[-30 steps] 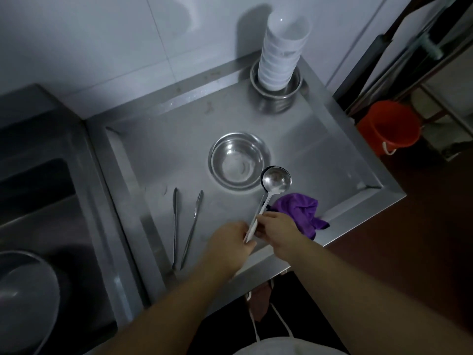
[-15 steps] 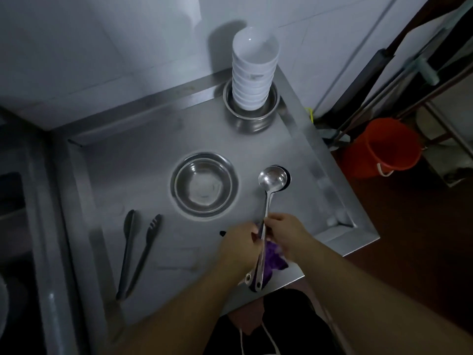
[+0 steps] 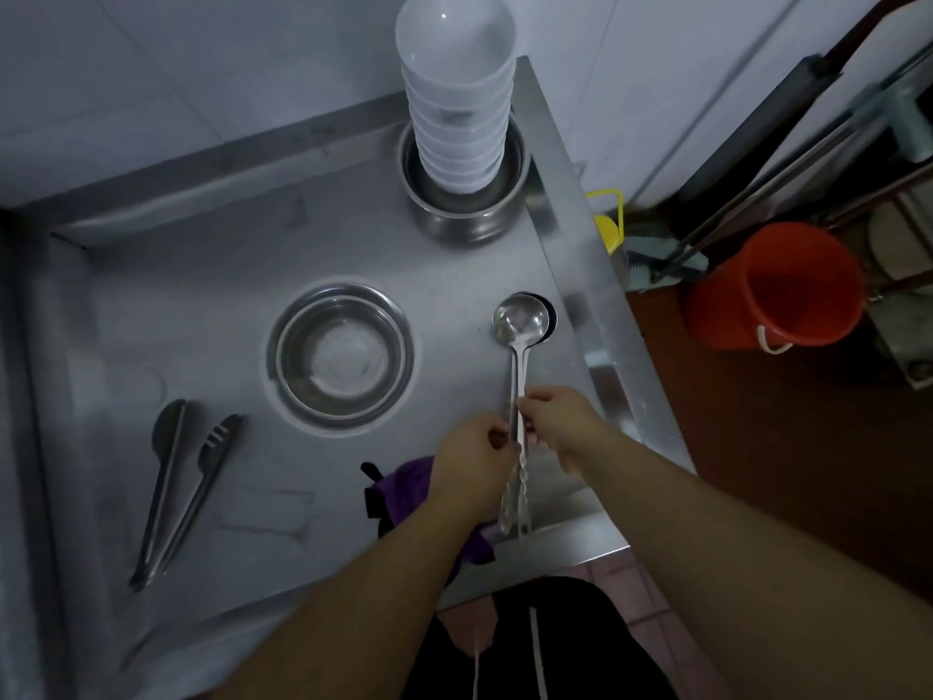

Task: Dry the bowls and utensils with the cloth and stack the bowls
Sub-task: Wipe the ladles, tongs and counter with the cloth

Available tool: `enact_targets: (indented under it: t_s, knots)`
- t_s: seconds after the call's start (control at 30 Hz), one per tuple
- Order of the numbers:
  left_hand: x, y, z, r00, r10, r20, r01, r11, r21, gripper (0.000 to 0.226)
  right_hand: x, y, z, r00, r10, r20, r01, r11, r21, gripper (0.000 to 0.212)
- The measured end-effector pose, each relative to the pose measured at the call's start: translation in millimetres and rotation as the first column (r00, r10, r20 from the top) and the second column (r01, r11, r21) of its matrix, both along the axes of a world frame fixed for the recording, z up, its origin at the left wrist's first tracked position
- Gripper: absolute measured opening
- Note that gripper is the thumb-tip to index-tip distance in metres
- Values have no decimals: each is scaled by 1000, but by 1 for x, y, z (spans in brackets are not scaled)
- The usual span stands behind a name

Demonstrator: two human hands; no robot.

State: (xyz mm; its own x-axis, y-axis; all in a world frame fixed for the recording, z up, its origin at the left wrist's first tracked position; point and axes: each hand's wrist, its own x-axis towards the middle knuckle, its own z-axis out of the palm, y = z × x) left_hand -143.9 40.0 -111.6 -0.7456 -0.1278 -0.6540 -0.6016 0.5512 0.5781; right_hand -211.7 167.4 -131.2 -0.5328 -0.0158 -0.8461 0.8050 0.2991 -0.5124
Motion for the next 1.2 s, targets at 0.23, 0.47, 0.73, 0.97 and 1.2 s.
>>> enact_targets:
  t_s: [0.23, 0.47, 0.73, 0.97, 1.2]
  knots:
    - [-9, 9, -14, 992, 116, 51, -117, 993, 24, 5, -17, -1, -3, 983, 174, -51, -165, 976, 144, 18]
    - [-11, 19, -27, 985, 157, 73, -160, 987, 35, 6, -14, 1, 6, 939, 301, -166, -236, 915, 326, 8]
    - [-18, 27, -30, 986, 150, 65, -150, 989, -5, 16, -12, 1, 11, 895, 400, -196, -294, 861, 414, 24]
    - [-4, 19, -21, 991, 122, 61, -123, 992, 10, 24, 7, 4, 20, 883, 384, -268, -253, 873, 417, 24]
    - [25, -28, 8, 995, 96, 7, -96, 993, -68, 30, 32, -23, 37, 793, 517, -324, -330, 810, 484, 22]
